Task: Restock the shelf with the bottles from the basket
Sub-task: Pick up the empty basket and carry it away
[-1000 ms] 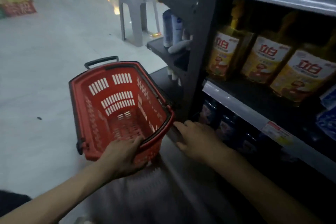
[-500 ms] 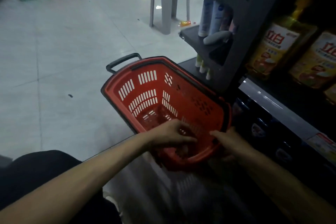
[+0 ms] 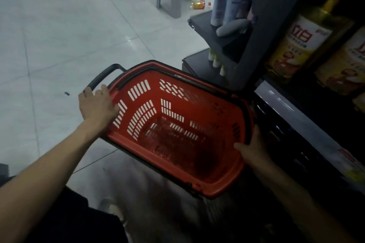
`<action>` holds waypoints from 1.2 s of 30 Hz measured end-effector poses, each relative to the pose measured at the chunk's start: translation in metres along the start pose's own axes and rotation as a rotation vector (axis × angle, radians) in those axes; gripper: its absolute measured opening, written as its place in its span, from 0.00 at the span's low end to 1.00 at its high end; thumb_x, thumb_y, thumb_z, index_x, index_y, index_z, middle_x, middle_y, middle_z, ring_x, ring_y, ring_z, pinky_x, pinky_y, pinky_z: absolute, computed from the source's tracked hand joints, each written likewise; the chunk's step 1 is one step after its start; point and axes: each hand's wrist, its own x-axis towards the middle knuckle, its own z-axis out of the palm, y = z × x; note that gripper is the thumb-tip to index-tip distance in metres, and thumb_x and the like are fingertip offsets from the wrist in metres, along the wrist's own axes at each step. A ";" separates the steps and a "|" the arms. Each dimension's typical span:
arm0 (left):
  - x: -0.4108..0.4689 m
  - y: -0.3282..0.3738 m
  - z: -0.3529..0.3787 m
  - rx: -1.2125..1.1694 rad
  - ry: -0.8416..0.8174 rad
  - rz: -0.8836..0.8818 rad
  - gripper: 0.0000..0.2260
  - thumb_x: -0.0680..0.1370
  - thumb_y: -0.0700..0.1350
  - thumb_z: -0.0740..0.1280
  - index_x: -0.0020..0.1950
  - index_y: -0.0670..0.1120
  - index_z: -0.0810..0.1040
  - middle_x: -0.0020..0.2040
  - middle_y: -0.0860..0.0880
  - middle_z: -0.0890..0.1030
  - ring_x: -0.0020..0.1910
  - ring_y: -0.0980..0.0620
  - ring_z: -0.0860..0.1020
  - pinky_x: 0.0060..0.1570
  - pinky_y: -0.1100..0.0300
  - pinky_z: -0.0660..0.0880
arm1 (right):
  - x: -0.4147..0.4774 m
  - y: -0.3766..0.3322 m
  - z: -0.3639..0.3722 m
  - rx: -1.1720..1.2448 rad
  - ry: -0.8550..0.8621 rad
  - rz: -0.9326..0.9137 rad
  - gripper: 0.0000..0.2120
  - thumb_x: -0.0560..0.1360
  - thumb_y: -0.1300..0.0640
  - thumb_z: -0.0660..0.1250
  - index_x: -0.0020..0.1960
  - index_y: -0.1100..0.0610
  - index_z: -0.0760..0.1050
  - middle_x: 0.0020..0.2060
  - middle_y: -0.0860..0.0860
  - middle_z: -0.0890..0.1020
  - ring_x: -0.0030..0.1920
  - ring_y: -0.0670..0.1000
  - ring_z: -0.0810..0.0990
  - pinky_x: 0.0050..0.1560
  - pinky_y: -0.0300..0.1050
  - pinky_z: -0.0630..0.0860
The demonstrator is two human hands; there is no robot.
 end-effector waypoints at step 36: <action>-0.160 -0.175 -0.157 -0.637 -0.425 -0.700 0.24 0.71 0.66 0.75 0.51 0.48 0.76 0.45 0.40 0.85 0.46 0.35 0.83 0.44 0.44 0.79 | -0.126 -0.224 -0.008 -0.978 0.048 -0.046 0.18 0.77 0.52 0.67 0.60 0.62 0.70 0.49 0.72 0.80 0.49 0.71 0.81 0.51 0.62 0.77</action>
